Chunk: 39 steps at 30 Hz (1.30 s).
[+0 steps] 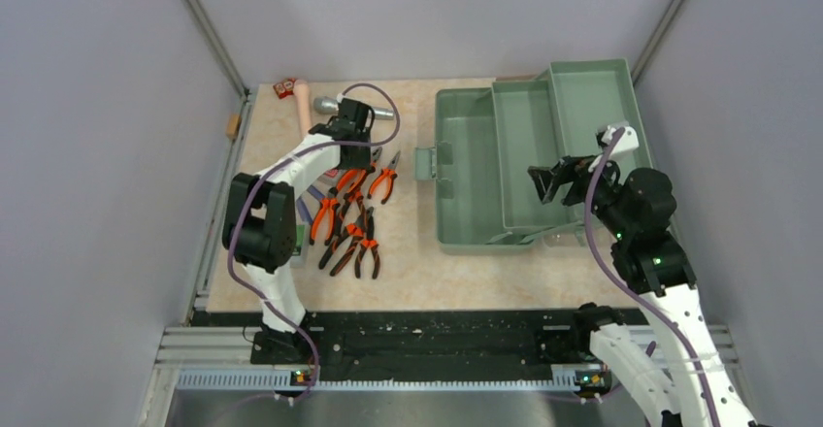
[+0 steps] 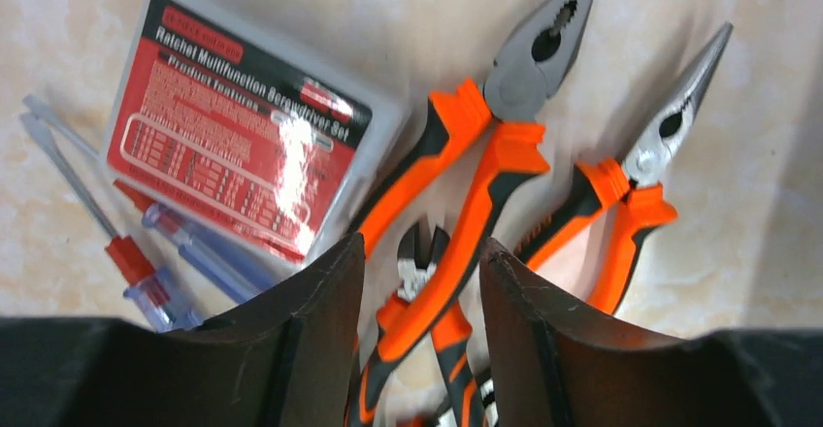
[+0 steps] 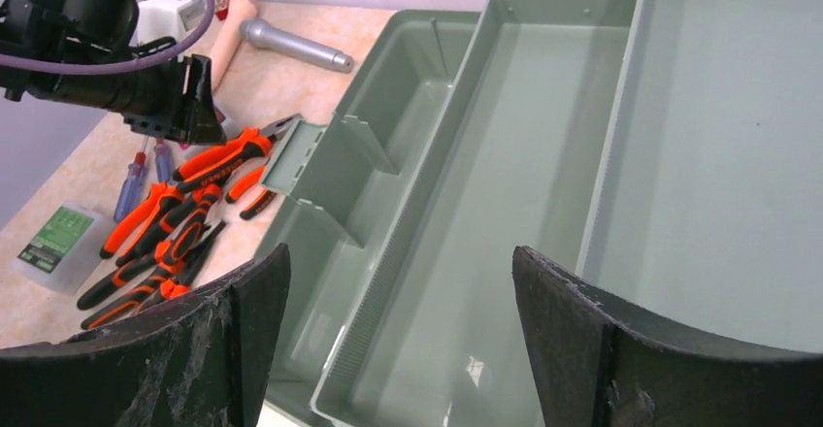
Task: Pack the tool kit
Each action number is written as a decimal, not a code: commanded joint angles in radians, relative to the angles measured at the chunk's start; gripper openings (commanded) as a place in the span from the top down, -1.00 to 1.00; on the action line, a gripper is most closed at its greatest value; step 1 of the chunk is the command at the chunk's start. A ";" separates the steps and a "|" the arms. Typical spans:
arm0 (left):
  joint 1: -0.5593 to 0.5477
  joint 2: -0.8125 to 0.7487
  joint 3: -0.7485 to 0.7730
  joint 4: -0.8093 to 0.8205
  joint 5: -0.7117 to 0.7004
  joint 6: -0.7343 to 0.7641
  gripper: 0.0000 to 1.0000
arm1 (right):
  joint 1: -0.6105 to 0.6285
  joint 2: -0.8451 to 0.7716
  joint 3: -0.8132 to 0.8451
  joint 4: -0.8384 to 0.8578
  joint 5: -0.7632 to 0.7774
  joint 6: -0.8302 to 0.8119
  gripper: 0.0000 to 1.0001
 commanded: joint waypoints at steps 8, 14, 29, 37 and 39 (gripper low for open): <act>0.036 0.159 0.159 -0.127 0.190 0.032 -0.01 | 0.034 -0.034 -0.021 0.055 0.107 -0.033 -0.69; 0.035 0.154 0.131 -0.113 0.236 0.028 -0.01 | 0.045 -0.049 -0.030 0.055 0.132 -0.042 -0.70; 0.034 0.205 0.162 -0.117 0.223 0.053 0.44 | 0.058 -0.076 -0.052 0.064 0.158 -0.048 -0.74; 0.032 0.241 0.159 -0.117 0.177 0.053 0.39 | 0.060 -0.104 -0.073 0.073 0.176 -0.051 -0.76; 0.032 0.241 0.160 -0.117 0.170 0.051 0.47 | 0.060 -0.110 -0.078 0.075 0.178 -0.052 -0.76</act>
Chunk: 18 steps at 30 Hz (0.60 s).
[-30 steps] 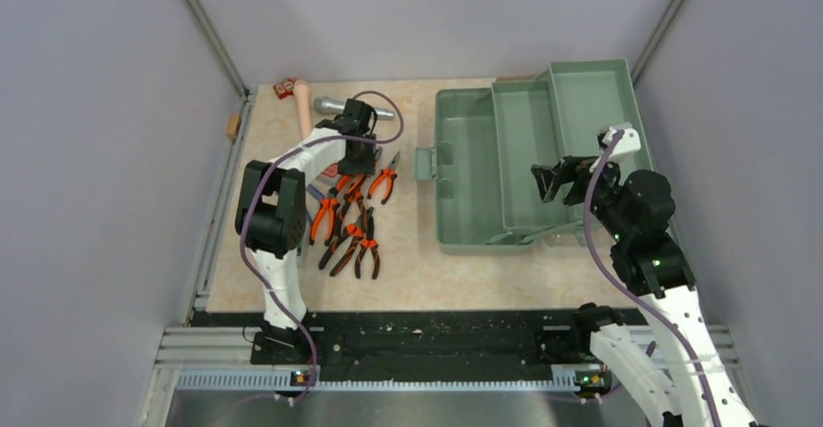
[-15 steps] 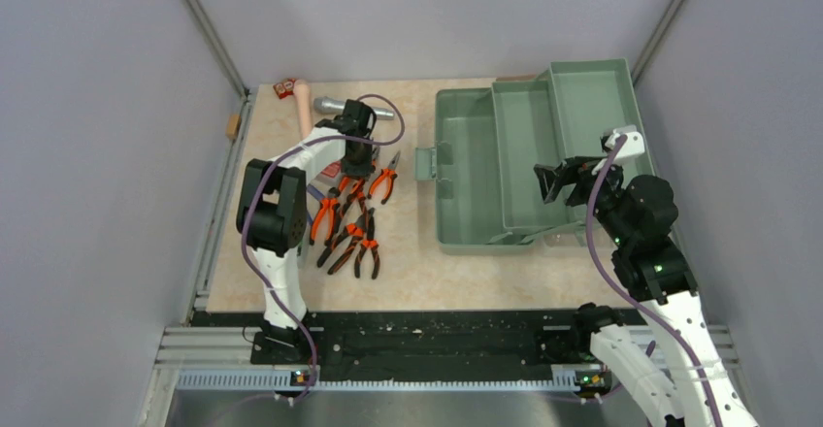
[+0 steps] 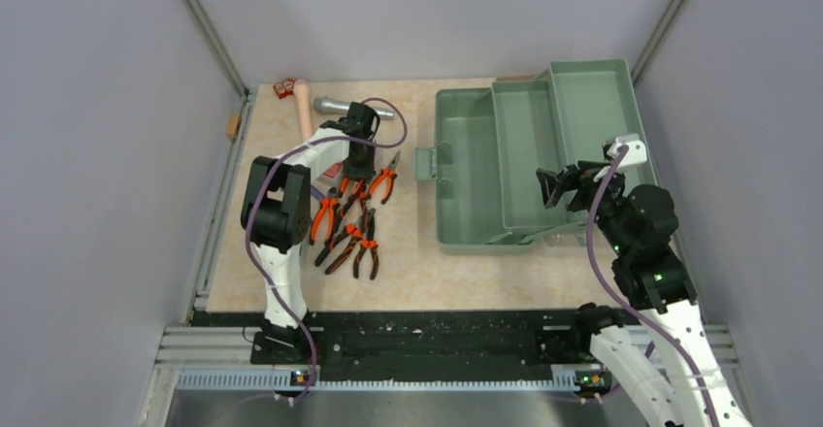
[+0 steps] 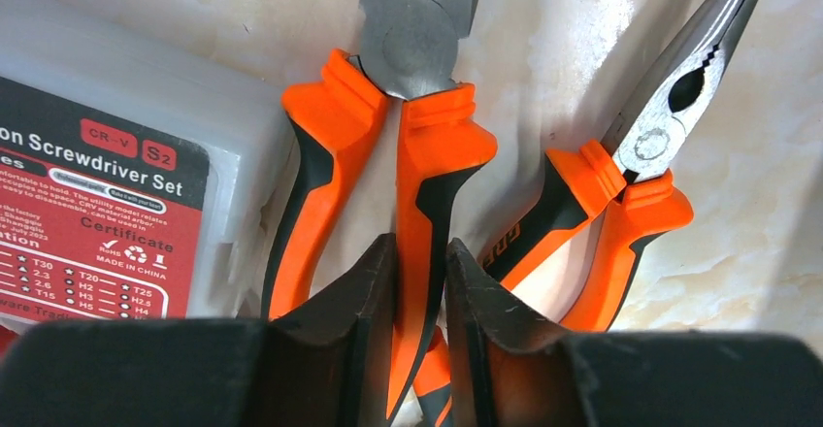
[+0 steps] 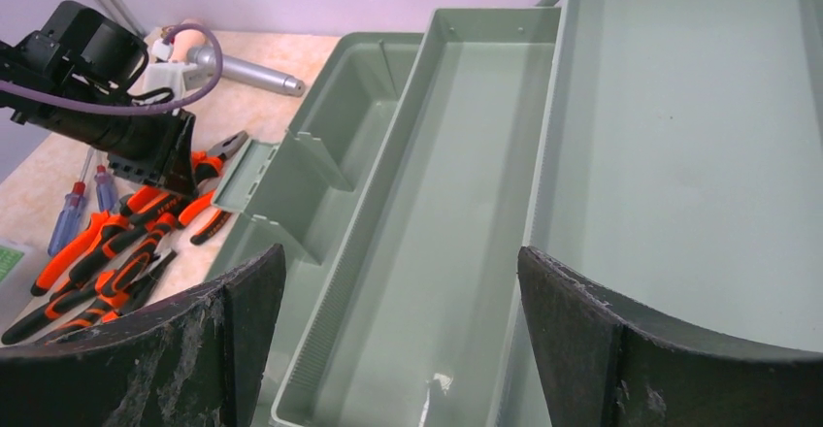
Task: Pack the tool kit
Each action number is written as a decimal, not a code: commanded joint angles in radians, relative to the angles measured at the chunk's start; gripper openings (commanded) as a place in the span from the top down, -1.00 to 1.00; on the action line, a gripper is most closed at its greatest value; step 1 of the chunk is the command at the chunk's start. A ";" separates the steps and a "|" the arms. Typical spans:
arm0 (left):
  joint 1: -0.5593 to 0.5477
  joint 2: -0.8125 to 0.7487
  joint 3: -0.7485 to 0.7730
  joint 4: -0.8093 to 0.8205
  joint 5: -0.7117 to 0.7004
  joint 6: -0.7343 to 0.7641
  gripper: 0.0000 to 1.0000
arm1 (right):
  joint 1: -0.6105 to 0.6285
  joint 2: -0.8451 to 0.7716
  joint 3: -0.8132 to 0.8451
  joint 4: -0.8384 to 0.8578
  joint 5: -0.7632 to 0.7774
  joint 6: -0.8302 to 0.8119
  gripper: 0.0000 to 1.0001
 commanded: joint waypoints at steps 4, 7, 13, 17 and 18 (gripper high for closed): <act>-0.003 -0.032 0.017 -0.008 -0.030 0.002 0.83 | 0.019 -0.029 -0.009 0.043 0.032 -0.019 -0.76; -0.003 -0.104 0.025 -0.022 -0.022 -0.002 1.00 | 0.019 -0.035 -0.014 0.047 0.037 -0.019 -0.77; -0.003 -0.270 0.063 -0.032 -0.011 -0.020 1.00 | 0.020 -0.046 -0.023 0.052 0.043 -0.017 -0.77; -0.003 -0.357 0.078 -0.027 0.028 -0.073 1.00 | 0.021 -0.056 -0.024 0.047 0.052 -0.018 -0.78; -0.004 -0.382 0.080 -0.027 0.042 -0.090 1.00 | 0.022 -0.058 -0.023 0.045 0.055 -0.019 -0.78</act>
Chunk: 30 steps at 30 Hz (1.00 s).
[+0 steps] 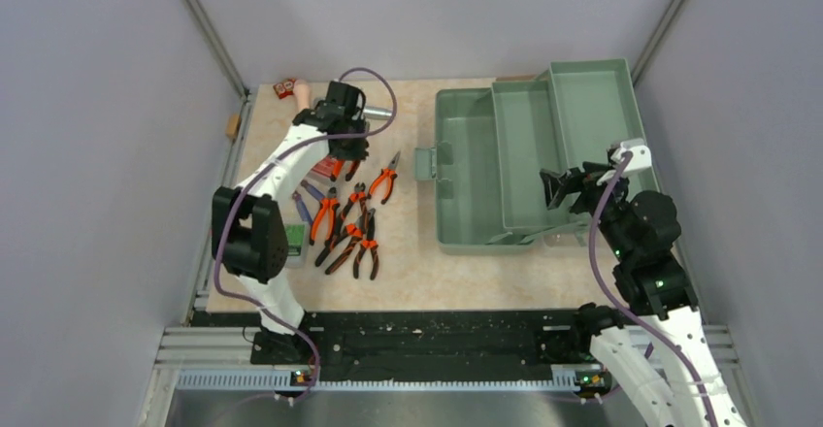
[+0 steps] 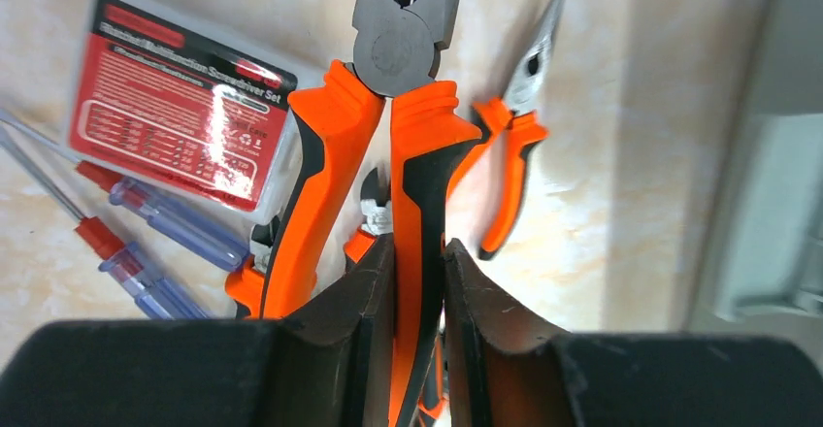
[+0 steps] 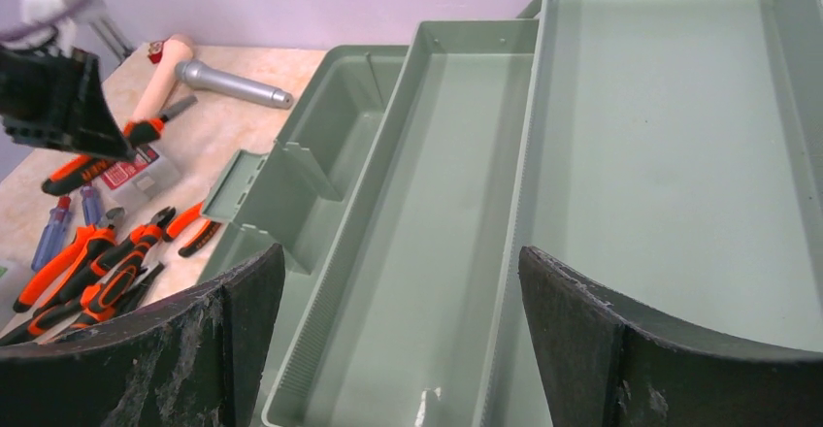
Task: Pack the tool kit
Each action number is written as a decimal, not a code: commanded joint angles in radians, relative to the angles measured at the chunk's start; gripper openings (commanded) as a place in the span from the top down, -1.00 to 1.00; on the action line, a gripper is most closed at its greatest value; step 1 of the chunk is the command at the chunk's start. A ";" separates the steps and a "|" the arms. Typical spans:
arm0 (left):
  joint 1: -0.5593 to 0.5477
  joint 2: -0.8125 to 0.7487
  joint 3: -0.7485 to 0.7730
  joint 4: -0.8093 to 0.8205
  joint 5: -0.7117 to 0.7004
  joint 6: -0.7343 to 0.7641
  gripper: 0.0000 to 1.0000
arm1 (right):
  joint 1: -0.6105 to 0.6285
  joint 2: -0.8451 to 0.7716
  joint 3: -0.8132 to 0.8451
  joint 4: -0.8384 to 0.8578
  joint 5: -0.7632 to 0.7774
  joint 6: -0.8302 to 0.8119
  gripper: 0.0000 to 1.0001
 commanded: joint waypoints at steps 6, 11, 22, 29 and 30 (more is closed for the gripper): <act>-0.033 -0.274 0.019 0.138 0.203 -0.230 1.00 | 0.019 -0.037 -0.008 0.027 0.040 -0.014 -0.78; -0.137 -0.336 -0.086 0.330 0.301 -0.427 1.00 | 0.019 -0.065 -0.022 0.028 0.076 -0.014 -0.78; -0.363 -0.234 -0.212 0.749 0.296 -0.757 1.00 | 0.018 -0.181 -0.081 0.046 0.207 -0.013 -0.79; -0.422 -0.111 -0.153 0.798 0.238 -0.825 1.00 | 0.019 -0.266 -0.150 0.094 0.263 -0.013 -0.79; -0.423 -0.099 -0.154 0.802 0.222 -0.838 1.00 | 0.019 -0.277 -0.156 0.099 0.271 -0.014 -0.79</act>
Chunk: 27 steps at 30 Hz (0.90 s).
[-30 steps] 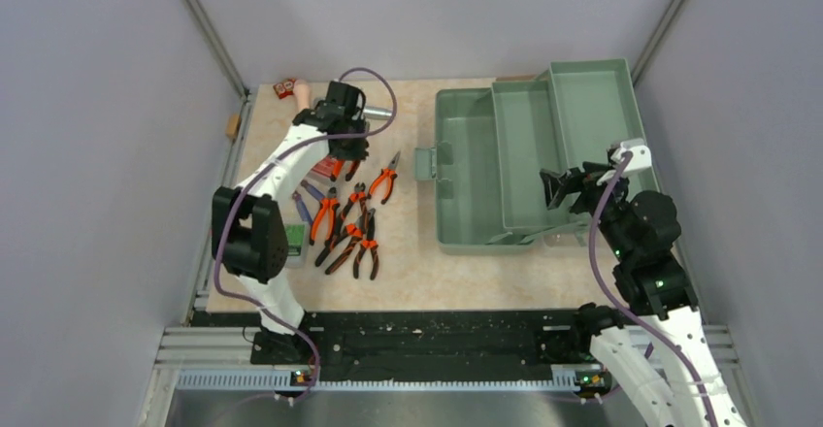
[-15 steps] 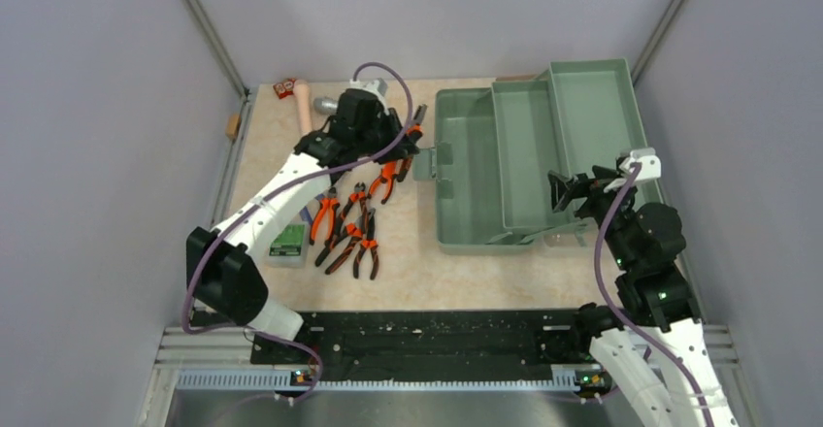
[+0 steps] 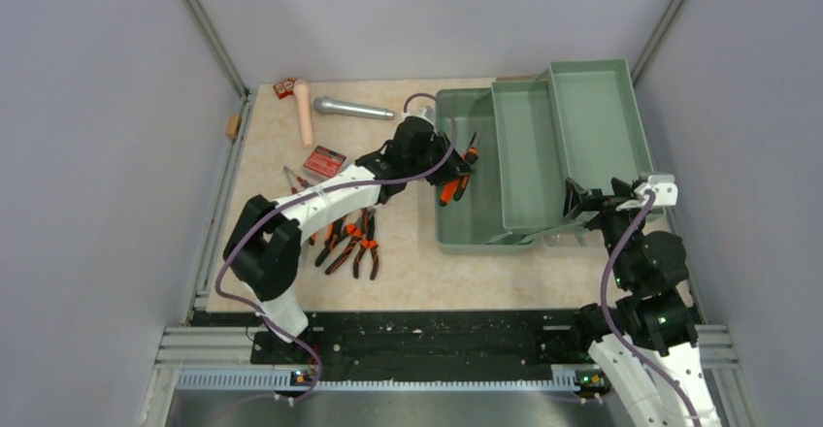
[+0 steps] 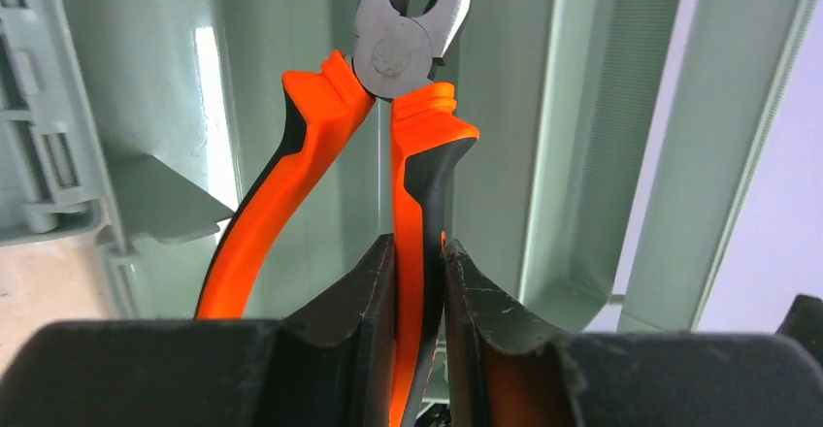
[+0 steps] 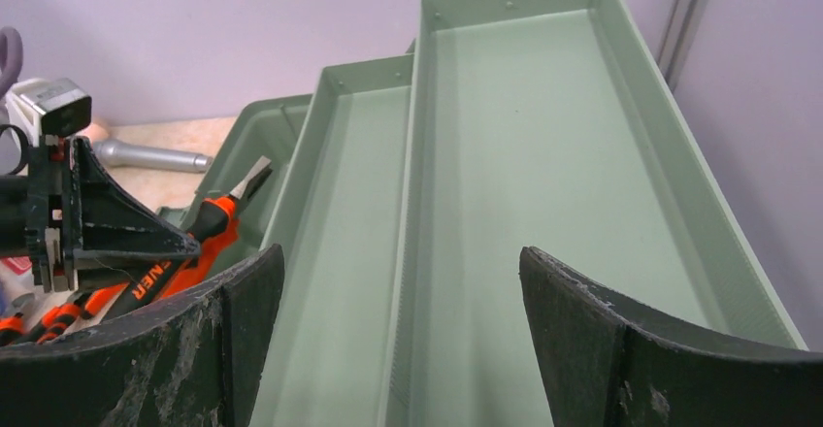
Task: Pack the tool kit
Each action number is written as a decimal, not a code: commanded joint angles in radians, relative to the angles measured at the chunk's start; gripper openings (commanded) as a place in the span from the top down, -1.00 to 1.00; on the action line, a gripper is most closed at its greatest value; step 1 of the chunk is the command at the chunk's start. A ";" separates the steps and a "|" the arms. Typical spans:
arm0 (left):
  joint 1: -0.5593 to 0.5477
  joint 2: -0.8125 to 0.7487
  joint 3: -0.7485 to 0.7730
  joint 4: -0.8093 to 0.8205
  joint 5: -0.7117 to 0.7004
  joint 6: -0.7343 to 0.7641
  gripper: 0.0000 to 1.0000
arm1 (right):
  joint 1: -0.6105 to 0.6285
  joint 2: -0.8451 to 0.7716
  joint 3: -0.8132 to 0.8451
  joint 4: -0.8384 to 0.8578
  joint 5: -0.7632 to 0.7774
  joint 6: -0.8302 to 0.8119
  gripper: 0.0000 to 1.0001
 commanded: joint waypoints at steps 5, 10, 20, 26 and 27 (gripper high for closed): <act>-0.027 0.091 0.094 0.208 -0.090 -0.089 1.00 | 0.014 -0.093 -0.048 0.087 0.105 -0.017 -0.79; -0.050 0.181 0.138 0.192 -0.115 -0.076 1.00 | 0.015 -0.143 -0.071 0.119 0.080 -0.020 -0.79; -0.091 0.302 0.194 0.169 -0.220 -0.040 0.55 | 0.015 -0.151 -0.080 0.122 0.076 -0.024 -0.79; -0.111 0.282 0.203 0.163 -0.235 -0.019 -0.24 | 0.014 -0.154 -0.081 0.120 0.078 -0.024 -0.79; -0.111 0.264 0.199 0.157 -0.243 -0.015 -0.30 | 0.015 -0.154 -0.081 0.119 0.078 -0.025 -0.79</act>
